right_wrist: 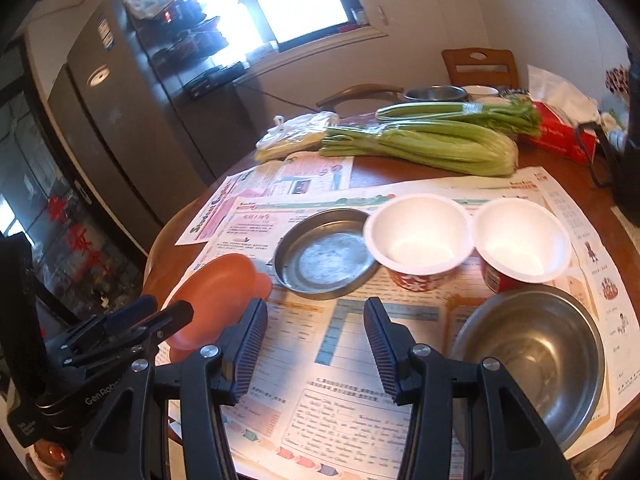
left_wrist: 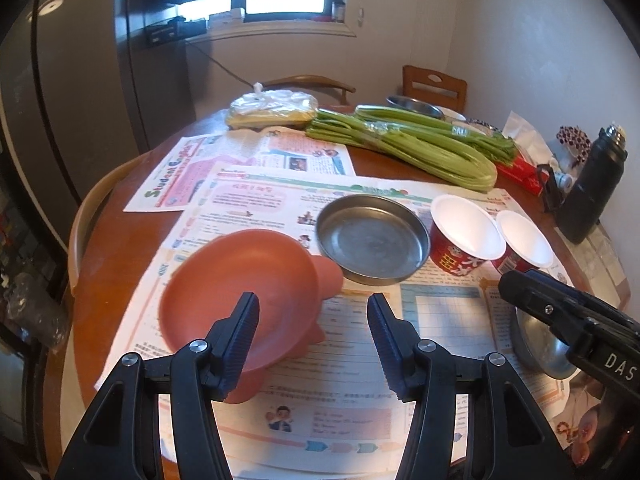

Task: Organize plates and bowls
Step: 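Move the left gripper toward the grey metal tray, then grasp the grey metal tray rim with the left gripper and lift it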

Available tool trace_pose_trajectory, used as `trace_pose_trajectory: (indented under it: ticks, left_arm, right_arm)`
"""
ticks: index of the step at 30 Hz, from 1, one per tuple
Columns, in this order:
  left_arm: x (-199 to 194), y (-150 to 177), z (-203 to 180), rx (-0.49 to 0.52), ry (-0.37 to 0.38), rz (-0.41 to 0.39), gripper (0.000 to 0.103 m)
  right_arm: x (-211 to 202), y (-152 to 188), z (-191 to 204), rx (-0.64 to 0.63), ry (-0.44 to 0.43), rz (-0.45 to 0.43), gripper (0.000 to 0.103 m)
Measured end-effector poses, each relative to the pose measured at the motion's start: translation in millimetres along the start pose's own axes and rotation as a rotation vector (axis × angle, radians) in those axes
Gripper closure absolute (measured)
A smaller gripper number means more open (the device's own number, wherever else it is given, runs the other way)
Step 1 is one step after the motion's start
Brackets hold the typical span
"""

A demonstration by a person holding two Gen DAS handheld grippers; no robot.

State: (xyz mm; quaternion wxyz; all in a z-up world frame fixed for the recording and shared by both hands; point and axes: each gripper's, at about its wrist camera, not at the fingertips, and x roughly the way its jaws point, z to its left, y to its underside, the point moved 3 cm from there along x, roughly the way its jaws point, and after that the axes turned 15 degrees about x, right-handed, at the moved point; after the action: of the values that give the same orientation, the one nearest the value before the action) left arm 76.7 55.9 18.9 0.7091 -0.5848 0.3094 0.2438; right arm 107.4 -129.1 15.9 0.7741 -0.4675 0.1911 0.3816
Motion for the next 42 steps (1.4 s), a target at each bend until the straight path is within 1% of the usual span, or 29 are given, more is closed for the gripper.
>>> trace_pose_trajectory:
  ticks: [7,12,16,20,24,27,29,31,34,37,42]
  left_arm:
    - [19.1,-6.2,-10.4,0.023,0.029,0.032,0.045]
    - [39.6,-20.5,-1.7,0.025,0.039,0.042,0.045]
    - [55.9,-30.8,6.8,0.012,0.079,0.058,0.045]
    - [68.9,-39.1,12.2,0.027,0.099,0.073,0.045]
    - [77.4,-46.9,16.2,0.036,0.154,0.076,0.045]
    - [85.1,-55.5,20.3,0.049,0.149,0.082,0.045]
    - [92.0,-62.1,22.8,0.051,0.169,0.089,0.045]
    - [101.1,-69.3,23.5,0.053,0.197,0.106,0.045]
    - [116.1,-77.9,21.4,0.078,0.212,0.135,0.045]
    - [131.4,-83.9,19.3,0.093,0.210,0.163,0.045]
    - [160.3,-88.2,22.3,0.053,0.253,0.234,0.045]
  right_arm:
    - [2.7,-0.9,-17.1,0.043,-0.005,0.005,0.053]
    - [15.8,1.5,-24.8,0.071,0.007,0.032,0.053]
    - [27.1,6.5,-23.7,0.064,0.026,0.048,0.053]
    - [38.4,10.6,-20.2,0.058,0.043,0.057,0.053]
    - [52.1,13.0,-18.7,0.062,0.058,0.076,0.053]
    - [62.3,12.3,-17.5,0.078,0.050,0.104,0.053]
    - [68.3,9.8,-16.0,0.086,0.052,0.108,0.053]
    - [74.1,6.7,-14.8,0.094,0.053,0.113,0.053]
    - [84.4,1.1,-12.9,0.112,0.057,0.118,0.053]
    - [96.7,-3.1,-11.0,0.131,0.063,0.133,0.053]
    - [115.4,-7.1,-11.7,0.162,0.088,0.161,0.053]
